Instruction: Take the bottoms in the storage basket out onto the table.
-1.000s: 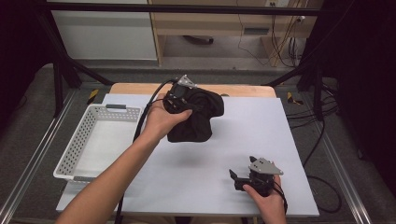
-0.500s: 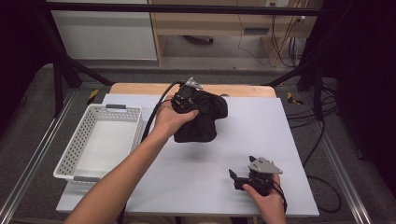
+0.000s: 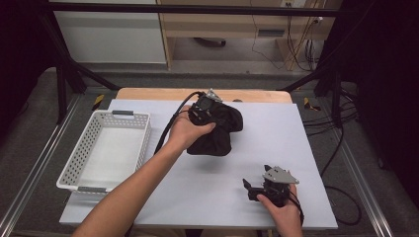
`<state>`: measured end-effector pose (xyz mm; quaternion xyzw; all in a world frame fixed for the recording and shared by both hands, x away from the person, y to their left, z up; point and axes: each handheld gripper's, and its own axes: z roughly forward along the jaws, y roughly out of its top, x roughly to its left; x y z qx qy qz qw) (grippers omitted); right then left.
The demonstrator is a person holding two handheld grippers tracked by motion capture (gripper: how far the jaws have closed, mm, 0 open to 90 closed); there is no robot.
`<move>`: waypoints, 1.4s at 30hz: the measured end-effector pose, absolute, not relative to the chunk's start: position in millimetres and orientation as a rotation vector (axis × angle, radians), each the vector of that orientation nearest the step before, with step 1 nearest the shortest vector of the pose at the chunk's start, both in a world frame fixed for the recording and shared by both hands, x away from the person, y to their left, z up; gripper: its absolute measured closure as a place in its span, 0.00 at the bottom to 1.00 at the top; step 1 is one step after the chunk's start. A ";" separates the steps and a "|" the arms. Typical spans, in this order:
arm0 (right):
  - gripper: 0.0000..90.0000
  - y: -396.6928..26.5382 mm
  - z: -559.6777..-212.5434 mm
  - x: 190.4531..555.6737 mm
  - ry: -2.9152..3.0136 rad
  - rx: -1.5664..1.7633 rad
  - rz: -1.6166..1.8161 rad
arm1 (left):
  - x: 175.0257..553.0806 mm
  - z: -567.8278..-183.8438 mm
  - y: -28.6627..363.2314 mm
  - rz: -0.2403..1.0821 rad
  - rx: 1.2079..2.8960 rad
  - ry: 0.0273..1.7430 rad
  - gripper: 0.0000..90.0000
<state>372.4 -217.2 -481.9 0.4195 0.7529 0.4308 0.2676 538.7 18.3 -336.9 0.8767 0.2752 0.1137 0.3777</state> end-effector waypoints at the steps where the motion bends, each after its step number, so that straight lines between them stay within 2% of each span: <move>1: 0.10 -217.2 -481.9 372.4 2.031 1.132 1.162 | 538.7 -336.9 18.3 0.291 2.241 0.703 0.82; 15: 0.10 -215.8 -482.6 373.0 2.051 1.120 1.175 | 522.0 -346.7 -10.2 0.242 2.259 0.636 0.82; 42: 0.10 -215.9 -482.1 372.9 2.047 1.118 1.170 | 520.6 -367.8 4.4 0.240 2.283 0.676 0.82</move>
